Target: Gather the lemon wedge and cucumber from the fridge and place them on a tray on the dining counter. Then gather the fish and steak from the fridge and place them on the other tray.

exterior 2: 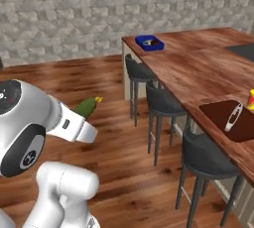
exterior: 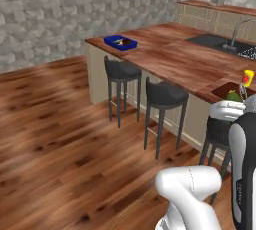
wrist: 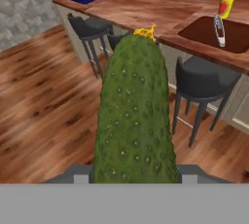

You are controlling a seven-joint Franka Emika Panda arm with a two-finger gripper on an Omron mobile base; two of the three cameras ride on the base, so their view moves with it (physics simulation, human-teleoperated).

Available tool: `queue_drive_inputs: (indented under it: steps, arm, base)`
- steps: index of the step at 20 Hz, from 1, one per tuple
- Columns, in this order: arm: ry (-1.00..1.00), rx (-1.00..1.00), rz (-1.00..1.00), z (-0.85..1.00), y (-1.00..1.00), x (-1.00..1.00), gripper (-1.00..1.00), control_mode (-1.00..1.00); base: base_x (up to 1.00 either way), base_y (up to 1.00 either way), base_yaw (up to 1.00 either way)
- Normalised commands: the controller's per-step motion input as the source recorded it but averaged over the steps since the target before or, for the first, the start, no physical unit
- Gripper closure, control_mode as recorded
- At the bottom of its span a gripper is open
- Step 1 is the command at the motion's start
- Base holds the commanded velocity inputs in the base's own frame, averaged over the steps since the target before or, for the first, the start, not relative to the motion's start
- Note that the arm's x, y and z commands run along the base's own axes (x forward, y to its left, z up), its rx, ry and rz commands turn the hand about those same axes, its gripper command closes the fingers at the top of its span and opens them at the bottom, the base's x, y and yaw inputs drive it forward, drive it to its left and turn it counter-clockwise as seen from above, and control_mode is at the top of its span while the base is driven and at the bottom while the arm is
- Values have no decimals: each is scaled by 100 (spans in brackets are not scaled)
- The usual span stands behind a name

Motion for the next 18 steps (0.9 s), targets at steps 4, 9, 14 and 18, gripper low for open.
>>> queue_drive_inputs:
  steps: [4,9,14,18]
  arm:
    - [0,0,0,0,0,0,100,100]
    - [0,0,0,0,0,0,100,100]
    - [0,0,0,0,0,0,100,100]
    - [0,0,0,0,0,0,100,100]
  base:
    - [66,20,-52]
    - [68,21,-52]
    - [73,18,-51]
    - [80,13,-49]
